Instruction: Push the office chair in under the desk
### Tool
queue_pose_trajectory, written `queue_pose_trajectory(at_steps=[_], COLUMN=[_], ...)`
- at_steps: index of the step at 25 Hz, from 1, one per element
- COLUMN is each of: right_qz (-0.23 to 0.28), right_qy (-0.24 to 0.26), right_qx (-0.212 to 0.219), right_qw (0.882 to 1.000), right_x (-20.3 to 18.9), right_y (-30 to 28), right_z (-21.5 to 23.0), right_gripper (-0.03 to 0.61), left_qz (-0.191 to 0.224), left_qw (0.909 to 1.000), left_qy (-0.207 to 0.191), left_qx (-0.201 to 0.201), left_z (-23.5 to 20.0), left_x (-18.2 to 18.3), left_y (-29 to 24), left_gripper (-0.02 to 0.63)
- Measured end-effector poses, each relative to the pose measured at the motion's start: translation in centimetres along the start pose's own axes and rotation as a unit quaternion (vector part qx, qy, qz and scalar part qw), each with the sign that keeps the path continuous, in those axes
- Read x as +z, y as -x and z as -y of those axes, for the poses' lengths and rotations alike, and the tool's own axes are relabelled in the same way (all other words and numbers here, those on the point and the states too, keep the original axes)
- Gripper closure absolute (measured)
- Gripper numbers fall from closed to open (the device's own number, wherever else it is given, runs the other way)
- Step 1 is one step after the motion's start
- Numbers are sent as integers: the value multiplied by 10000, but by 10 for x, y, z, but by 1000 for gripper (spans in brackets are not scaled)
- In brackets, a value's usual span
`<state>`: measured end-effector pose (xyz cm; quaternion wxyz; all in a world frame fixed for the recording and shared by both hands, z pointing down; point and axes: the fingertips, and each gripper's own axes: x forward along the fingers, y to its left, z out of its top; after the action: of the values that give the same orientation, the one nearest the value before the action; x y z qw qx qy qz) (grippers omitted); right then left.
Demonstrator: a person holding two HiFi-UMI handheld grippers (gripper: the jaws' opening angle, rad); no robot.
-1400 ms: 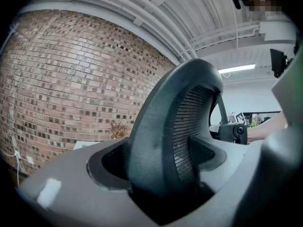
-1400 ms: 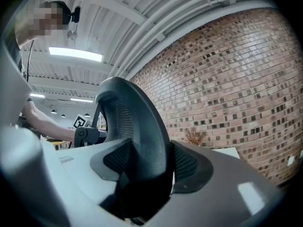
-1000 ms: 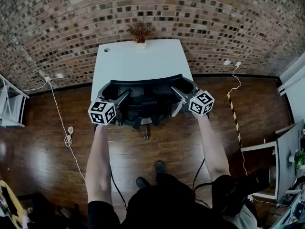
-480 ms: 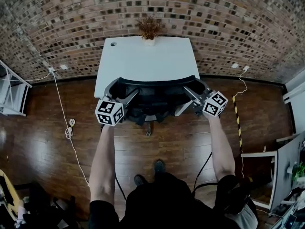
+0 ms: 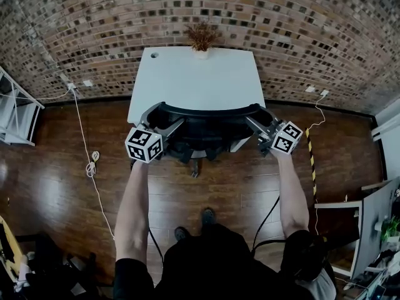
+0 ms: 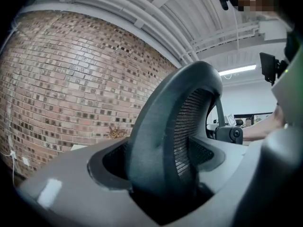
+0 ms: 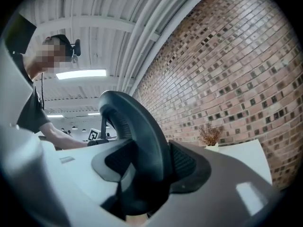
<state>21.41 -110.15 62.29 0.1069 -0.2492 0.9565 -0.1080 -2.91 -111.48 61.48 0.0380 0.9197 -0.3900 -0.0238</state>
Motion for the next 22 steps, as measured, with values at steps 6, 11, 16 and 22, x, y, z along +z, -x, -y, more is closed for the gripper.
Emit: queue_pose_trajectory(at_steps=[6, 11, 16, 22], right_qz=[236, 541, 267, 434], right_qy=[196, 759, 633, 1032], right_qx=[-272, -1188, -1016, -1299], right_qw=[9992, 9885, 9924, 9852], right_x=[4, 6, -3, -10], right_y=[17, 17, -4, -30], right_z=[-25, -12, 1, 14], right_gripper=[354, 341, 337, 339], left_qz=[186, 434, 490, 410], left_qw=[9996, 9986, 9985, 9987], left_qy=[-190, -295, -212, -99], left_qx=[-57, -8, -79, -276], left_z=[19, 23, -5, -48], left_x=[8, 11, 6, 3], left_y=[14, 11, 2, -19], left_gripper=[137, 135, 137, 130])
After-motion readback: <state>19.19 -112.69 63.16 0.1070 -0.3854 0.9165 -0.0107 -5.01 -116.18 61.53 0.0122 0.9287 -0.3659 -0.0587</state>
